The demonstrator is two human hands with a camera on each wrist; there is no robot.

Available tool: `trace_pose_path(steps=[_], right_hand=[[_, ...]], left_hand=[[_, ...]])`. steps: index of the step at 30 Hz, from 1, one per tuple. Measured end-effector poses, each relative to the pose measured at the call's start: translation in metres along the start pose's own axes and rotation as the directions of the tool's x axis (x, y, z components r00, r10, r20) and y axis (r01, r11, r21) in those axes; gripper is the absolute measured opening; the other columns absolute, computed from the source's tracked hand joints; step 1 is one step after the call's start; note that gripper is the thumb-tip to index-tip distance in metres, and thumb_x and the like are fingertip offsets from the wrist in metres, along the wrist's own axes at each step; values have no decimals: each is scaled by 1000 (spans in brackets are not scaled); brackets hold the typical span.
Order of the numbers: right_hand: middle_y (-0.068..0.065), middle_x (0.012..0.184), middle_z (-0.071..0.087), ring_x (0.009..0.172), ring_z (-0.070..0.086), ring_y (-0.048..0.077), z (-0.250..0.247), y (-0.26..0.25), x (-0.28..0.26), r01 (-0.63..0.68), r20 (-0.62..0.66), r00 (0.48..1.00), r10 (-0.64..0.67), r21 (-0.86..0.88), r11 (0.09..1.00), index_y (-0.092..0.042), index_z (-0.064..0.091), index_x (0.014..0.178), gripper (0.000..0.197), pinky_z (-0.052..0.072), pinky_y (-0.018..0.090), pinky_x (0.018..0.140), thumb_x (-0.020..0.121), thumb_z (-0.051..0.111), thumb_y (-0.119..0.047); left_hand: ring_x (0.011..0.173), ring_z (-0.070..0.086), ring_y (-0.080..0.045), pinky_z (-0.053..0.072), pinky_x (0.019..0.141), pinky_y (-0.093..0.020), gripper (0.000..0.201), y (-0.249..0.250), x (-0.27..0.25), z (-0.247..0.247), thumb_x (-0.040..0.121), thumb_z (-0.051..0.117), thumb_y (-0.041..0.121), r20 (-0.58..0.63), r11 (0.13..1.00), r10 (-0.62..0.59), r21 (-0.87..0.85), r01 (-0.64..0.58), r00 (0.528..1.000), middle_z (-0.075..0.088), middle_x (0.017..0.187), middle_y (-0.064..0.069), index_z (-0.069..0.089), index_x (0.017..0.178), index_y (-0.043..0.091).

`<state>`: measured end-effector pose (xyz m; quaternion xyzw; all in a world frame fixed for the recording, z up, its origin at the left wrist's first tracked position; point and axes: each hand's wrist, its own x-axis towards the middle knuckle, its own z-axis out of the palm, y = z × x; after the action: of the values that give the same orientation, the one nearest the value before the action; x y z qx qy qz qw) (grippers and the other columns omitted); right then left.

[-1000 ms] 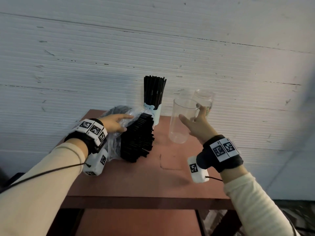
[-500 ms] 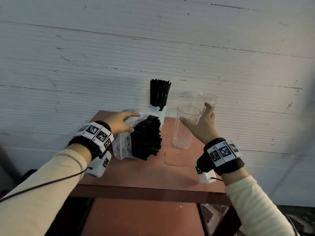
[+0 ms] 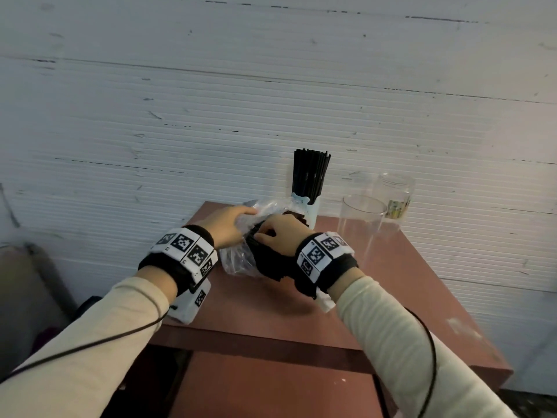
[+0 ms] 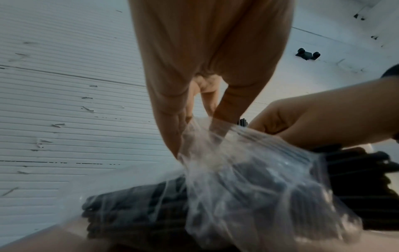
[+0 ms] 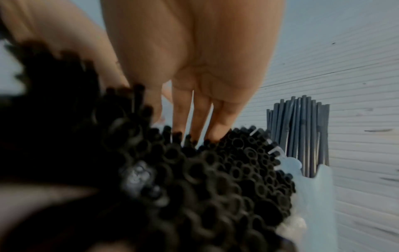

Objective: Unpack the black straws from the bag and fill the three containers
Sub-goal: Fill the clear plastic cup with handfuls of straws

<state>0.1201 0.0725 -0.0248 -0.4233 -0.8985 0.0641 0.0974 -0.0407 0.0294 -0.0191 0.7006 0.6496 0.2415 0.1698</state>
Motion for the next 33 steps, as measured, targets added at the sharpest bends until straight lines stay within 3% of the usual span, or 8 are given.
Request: trace_pose_path(steps=[3,8,14,18,22,25,29,33], right_hand=[[6,103,68,95,61,26,3,-3,18,-10,-44,999,4,-129,992,-14,67,104,36,48,35,83,94,52,-44],[12,137,49,122,50,33,5,-9,34,27,30,999,-22,-170,985,-28,41,143,49,40,42,101,97,49,-42],[15,133,47,122,46,33,12,-14,39,33,152,988,-18,-96,995,-23,54,134,36,37,39,104,99,45,-23],[7,128,57,122,50,26,6,-14,41,17,155,988,-3,-87,996,-23,62,126,34,37,40,107,93,56,-23],[2,121,63,114,57,21,7,-11,40,11,119,993,-11,4,1000,-23,67,116,30,43,29,97,86,64,-19],[2,120,62,111,56,19,3,-9,37,10,43,999,-11,29,1000,-19,67,114,30,38,21,85,85,65,-12],[0,118,62,108,57,17,0,-9,31,30,-15,999,-29,80,996,-20,68,111,30,39,21,84,84,63,-9],[0,108,64,91,54,11,-6,-4,23,24,-78,997,-11,166,986,-23,71,108,30,41,17,76,82,64,-9]], left_hand=[[114,58,-37,45,85,-25,62,-6,-1,-10,81,53,-8,-114,998,27,-60,-34,993,56,137,-5,56,131,27],[79,66,-28,43,51,-15,69,-11,4,-22,81,47,-14,-177,986,67,-140,-93,982,51,143,-3,57,132,31],[118,54,-21,54,70,-31,68,-10,5,-25,82,46,-16,-183,981,60,-170,-91,981,48,145,-4,58,130,30],[132,45,-29,44,83,-15,60,-15,7,-25,85,56,-10,-145,981,48,-180,-74,988,48,144,3,56,133,27],[107,60,-39,48,59,-12,60,-20,8,-22,85,54,-12,-138,982,44,-177,-68,989,46,147,2,56,132,25],[65,57,-15,53,69,-25,63,-25,9,-22,83,56,-10,-125,979,40,-195,-64,991,43,146,6,55,130,31],[126,50,-16,39,89,-19,61,-28,9,-23,83,59,-9,-116,980,25,-195,-47,993,45,146,1,54,133,26],[132,42,-19,35,91,-23,58,-28,8,-22,84,62,-6,-118,977,-6,-213,-20,993,47,143,1,54,132,26]])
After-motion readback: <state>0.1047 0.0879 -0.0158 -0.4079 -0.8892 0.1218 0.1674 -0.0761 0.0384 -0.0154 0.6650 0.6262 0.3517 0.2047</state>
